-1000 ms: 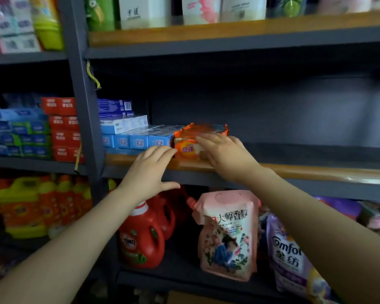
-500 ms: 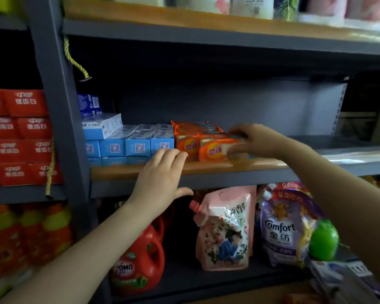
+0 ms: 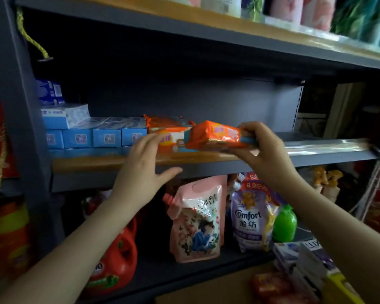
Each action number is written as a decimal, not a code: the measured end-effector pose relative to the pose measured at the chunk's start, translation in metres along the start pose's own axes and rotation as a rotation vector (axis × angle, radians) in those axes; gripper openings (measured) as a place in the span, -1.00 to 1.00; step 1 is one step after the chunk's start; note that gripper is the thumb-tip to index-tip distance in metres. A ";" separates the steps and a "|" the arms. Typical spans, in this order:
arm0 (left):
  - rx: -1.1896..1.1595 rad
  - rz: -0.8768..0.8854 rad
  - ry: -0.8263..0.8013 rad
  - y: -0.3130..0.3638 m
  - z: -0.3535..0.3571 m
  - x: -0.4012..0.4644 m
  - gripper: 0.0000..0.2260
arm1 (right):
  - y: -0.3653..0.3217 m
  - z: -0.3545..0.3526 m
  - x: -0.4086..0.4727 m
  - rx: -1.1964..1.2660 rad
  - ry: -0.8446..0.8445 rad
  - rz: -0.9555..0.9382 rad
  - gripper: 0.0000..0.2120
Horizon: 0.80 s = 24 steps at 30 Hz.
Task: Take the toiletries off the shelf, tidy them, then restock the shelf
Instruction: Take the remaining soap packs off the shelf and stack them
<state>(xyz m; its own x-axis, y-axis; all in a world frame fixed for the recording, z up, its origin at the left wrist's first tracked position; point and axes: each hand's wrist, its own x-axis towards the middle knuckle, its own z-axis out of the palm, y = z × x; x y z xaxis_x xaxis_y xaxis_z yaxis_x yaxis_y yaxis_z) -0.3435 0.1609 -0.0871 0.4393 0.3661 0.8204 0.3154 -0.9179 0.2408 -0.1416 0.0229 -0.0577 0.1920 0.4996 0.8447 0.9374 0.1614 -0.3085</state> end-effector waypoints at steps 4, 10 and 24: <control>-0.348 0.108 0.030 0.041 0.010 -0.011 -0.46 | -0.001 -0.004 -0.038 0.272 -0.167 0.161 -0.64; -0.800 -0.113 -0.113 0.051 0.021 -0.034 -0.73 | -0.014 -0.010 -0.067 0.432 -0.214 0.350 -0.63; -1.555 -1.310 -0.540 0.041 0.074 -0.089 -0.53 | -0.014 -0.009 -0.076 0.556 -0.487 0.442 -0.87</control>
<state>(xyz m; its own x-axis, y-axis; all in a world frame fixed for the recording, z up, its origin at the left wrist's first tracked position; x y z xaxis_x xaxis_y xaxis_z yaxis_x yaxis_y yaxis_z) -0.3070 0.1025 -0.1886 0.8297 0.4852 -0.2760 -0.1003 0.6160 0.7813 -0.1667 -0.0246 -0.1141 0.2402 0.9038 0.3542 0.5037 0.1959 -0.8414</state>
